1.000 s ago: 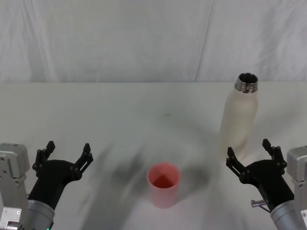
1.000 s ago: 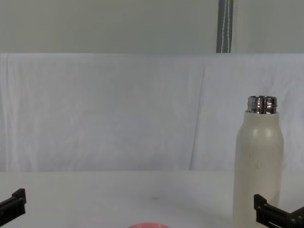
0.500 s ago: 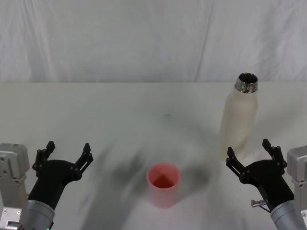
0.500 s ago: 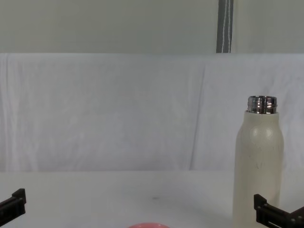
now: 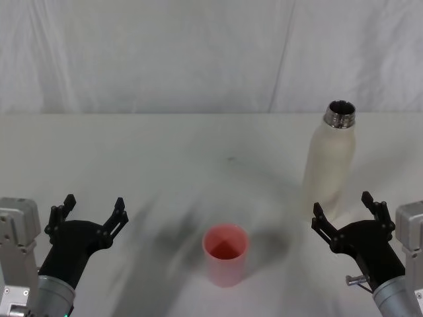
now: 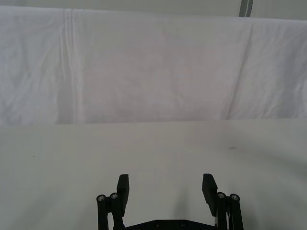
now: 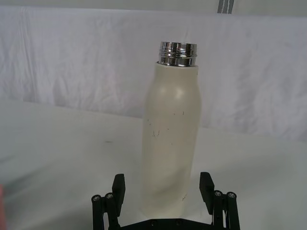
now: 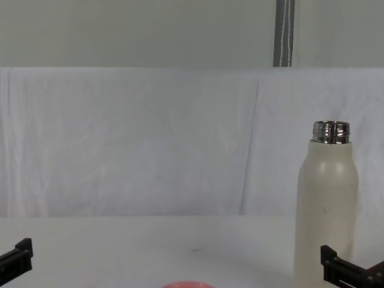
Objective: Grasp the thermos with one hand and pour water into the cup lid.
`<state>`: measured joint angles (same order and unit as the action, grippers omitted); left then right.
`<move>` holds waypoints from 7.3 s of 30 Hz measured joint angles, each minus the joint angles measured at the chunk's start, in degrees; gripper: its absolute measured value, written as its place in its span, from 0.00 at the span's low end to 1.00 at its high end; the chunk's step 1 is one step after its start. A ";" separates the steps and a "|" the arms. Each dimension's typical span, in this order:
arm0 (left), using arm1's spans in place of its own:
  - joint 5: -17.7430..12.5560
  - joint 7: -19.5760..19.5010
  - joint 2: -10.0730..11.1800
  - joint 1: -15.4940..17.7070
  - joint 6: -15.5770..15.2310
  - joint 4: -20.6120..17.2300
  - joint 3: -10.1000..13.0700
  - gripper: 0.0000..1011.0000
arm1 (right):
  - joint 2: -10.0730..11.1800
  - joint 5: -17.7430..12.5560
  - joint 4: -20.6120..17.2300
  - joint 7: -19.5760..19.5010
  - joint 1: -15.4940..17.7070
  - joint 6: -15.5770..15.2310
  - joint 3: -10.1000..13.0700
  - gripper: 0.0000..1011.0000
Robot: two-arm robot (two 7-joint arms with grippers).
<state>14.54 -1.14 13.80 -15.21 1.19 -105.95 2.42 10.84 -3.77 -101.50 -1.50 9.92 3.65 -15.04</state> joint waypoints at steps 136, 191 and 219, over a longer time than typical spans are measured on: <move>0.00 0.00 0.00 0.00 0.00 0.00 0.00 0.99 | 0.01 -12.94 9.57 14.68 -10.59 -5.70 4.95 0.99; 0.00 0.00 0.00 0.00 0.00 0.00 0.00 0.99 | 0.31 -10.58 17.20 14.64 -18.34 -4.94 1.64 0.99; 0.00 0.00 0.00 0.00 0.00 0.00 0.00 0.99 | -0.03 -10.39 17.86 14.49 -18.70 -4.71 1.60 0.94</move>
<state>14.54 -1.14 13.81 -15.21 1.19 -105.95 2.41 10.82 -14.16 -83.64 12.98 -8.78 -1.06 -13.44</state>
